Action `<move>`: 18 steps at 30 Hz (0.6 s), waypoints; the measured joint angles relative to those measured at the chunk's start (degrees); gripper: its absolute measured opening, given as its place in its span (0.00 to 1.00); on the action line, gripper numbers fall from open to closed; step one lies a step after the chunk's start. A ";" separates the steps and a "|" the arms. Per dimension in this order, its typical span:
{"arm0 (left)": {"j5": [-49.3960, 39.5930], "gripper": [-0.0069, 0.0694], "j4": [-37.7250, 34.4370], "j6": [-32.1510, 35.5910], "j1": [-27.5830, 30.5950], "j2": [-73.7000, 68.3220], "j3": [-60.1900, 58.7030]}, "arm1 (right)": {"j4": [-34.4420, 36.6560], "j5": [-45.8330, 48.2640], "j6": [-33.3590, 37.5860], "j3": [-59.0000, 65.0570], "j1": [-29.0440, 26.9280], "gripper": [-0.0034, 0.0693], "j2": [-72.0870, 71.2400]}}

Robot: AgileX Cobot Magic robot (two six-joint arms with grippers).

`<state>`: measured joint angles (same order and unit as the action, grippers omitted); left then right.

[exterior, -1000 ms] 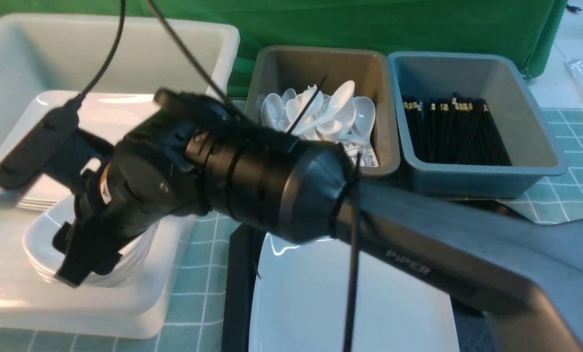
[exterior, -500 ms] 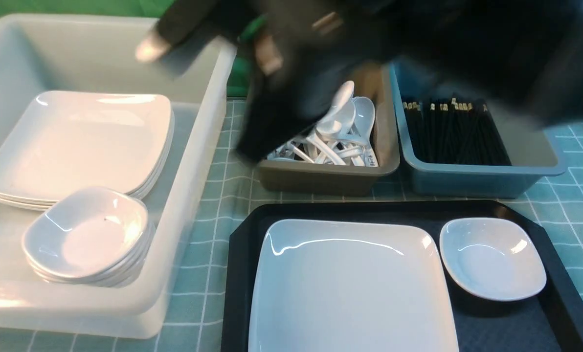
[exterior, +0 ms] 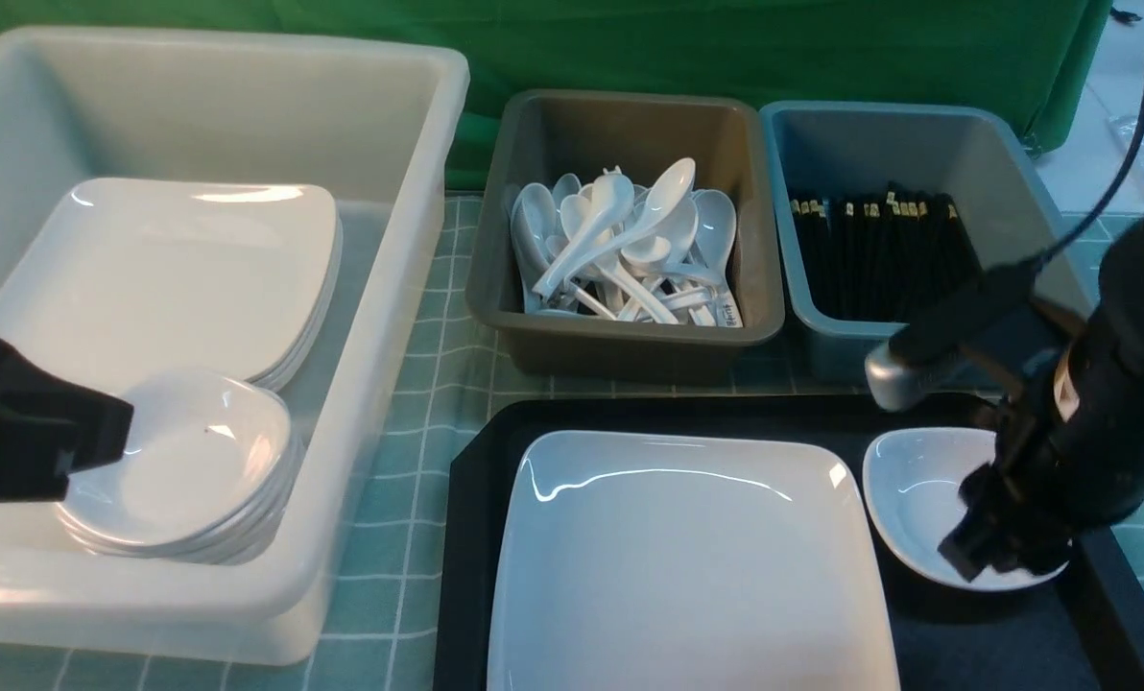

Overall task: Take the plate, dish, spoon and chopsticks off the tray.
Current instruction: Use the right arm to grab a small plate from the dinner plate

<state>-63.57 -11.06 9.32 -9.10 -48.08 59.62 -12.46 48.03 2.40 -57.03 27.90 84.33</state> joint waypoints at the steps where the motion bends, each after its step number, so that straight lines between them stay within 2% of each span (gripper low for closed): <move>1: 0.00 0.11 0.48 -0.28 0.00 0.00 0.00 | 0.40 -5.49 0.10 3.49 -0.47 0.72 0.31; 5: 0.00 0.11 0.79 -1.74 0.00 0.00 0.00 | 0.23 -12.94 -0.01 6.94 -0.80 0.79 2.27; 15: -0.29 0.11 0.86 -2.37 0.00 0.00 0.00 | -4.29 -18.42 -1.92 7.12 -0.85 0.76 10.57; 18: -0.42 0.11 0.86 -2.37 0.00 0.00 0.00 | -5.25 -19.14 -2.40 7.12 -0.91 0.71 12.40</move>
<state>-63.99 -10.20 6.94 -9.10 -48.08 59.62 -17.71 28.89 0.00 -49.91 26.99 96.73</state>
